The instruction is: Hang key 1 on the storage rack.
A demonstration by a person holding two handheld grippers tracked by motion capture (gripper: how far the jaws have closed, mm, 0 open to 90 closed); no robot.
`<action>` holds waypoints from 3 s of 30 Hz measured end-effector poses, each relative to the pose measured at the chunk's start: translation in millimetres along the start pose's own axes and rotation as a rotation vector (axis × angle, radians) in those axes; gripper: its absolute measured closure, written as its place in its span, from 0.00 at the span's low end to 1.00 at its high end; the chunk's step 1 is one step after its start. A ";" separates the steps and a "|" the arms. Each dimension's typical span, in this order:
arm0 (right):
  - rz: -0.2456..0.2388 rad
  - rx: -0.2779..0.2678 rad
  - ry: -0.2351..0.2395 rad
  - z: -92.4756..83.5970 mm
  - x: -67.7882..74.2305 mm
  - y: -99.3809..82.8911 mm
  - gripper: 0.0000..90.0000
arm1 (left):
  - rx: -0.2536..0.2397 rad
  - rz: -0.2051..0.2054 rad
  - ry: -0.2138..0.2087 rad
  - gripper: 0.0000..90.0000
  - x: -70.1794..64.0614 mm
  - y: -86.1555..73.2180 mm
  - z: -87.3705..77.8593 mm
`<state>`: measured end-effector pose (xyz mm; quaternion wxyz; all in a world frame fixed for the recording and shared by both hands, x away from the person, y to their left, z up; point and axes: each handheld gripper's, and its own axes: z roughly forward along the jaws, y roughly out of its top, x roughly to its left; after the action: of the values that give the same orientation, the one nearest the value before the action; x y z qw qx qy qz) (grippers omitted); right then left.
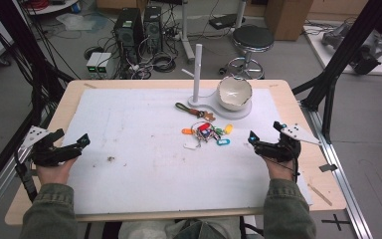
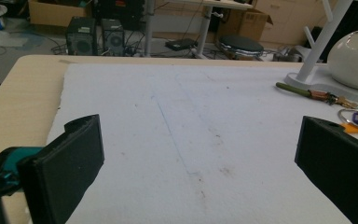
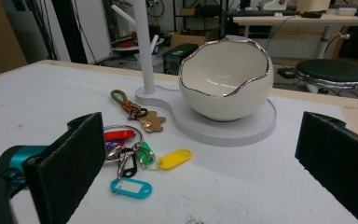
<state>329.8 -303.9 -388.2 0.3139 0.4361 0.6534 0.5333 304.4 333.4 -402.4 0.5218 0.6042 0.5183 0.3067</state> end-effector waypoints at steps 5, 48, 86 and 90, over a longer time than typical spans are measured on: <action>0.010 -0.001 -0.004 -0.5 -0.3 0.2 0.01 | 0.006 -0.001 -0.007 0.02 -1.0 -0.8 1.0; -0.045 0.197 0.066 54.1 13.2 26.8 0.01 | 0.023 -0.015 0.001 0.02 0.4 -4.2 3.2; -0.151 0.358 0.223 142.5 52.6 64.6 0.01 | 0.022 -0.013 -0.007 0.02 1.2 -5.0 6.2; -0.163 0.365 0.233 152.7 60.3 70.9 0.01 | 0.018 -0.006 -0.009 0.02 0.7 -5.2 6.6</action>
<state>454.6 -181.2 -351.8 0.1944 0.3669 0.8039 0.4258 309.0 331.6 -409.2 0.5197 0.6086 0.5206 0.2975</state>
